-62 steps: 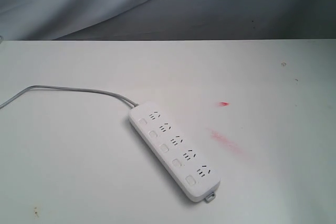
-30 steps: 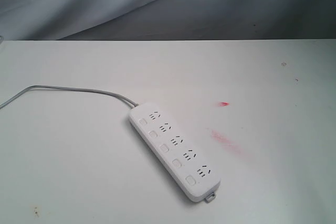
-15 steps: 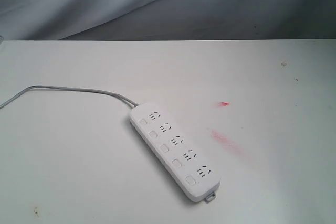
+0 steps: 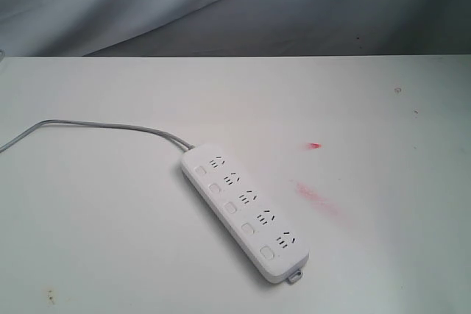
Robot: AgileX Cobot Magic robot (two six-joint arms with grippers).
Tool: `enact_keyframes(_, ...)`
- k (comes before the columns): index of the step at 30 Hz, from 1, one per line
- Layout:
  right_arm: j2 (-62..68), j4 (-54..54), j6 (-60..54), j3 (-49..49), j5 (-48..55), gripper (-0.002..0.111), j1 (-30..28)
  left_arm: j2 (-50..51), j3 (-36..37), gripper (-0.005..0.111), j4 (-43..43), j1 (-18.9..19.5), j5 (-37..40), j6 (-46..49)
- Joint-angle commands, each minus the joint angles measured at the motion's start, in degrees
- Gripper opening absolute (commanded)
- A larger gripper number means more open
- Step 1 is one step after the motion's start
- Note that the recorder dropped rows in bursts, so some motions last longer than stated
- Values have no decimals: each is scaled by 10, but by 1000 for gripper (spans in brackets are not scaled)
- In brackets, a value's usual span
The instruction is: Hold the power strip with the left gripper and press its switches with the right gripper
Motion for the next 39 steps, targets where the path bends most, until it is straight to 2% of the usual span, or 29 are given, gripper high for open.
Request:
enact_keyframes(1,-3,5,-4,2,-8,0,-5,-3,3,0,0,1,-4,4)
enact_keyframes(16,-3,5,-3,2,-8,0,-23,-3,3,0,0,1,-4,2)
enact_keyframes(23,-3,5,-3,2,-8,0,-2,-3,3,0,0,1,-4,3)
enact_keyframes(39,-3,5,-3,2,-8,0,-2,-3,3,0,0,1,-4,2)
